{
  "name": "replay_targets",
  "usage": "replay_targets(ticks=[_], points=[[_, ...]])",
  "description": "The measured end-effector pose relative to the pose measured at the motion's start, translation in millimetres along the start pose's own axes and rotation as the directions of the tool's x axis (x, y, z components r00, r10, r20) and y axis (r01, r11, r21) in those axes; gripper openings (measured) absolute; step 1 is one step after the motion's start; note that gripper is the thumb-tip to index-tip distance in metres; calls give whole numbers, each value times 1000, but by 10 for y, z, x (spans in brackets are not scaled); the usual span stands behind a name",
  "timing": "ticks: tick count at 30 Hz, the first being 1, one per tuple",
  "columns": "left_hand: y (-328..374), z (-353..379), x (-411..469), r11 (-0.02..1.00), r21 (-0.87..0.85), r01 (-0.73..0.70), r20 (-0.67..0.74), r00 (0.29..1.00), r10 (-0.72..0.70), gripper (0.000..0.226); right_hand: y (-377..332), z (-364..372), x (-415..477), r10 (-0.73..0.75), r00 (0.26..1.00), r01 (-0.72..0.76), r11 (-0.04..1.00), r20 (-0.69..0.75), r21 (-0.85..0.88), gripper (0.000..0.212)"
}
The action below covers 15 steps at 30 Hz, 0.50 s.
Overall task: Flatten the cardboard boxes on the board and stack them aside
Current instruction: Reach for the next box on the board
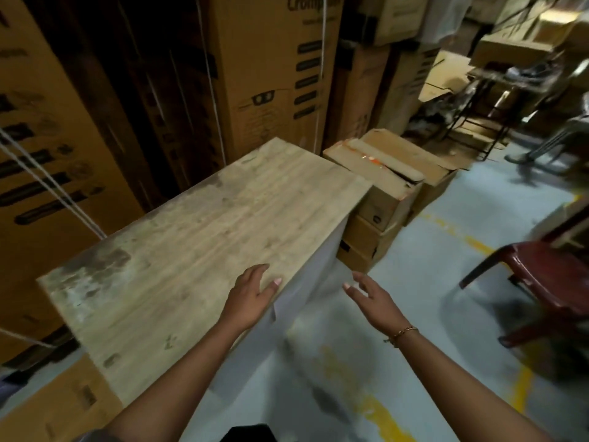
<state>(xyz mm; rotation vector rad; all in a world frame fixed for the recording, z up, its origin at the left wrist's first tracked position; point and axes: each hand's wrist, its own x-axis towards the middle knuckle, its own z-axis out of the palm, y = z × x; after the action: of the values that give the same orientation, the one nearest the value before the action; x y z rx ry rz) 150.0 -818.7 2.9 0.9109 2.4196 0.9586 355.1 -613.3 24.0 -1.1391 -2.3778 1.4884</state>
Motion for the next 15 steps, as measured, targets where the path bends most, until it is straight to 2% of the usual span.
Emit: replay_targets(ticks=[5, 8, 12, 15], points=[[490, 485, 715, 1000, 1, -31, 81, 996, 31, 57, 276, -642, 501, 32, 999, -33, 999, -33, -31, 67], [757, 765, 1226, 999, -18, -44, 105, 993, 46, 73, 441, -989, 924, 47, 999, -48, 997, -27, -62, 66], [1087, 1196, 2022, 997, -47, -54, 120, 991, 59, 58, 604, -1487, 1684, 68, 998, -69, 991, -12, -113, 64], [1360, 1479, 2685, 998, -53, -35, 155, 987, 43, 55, 653, -1864, 2296, 98, 995, -97, 990, 0, -99, 58]])
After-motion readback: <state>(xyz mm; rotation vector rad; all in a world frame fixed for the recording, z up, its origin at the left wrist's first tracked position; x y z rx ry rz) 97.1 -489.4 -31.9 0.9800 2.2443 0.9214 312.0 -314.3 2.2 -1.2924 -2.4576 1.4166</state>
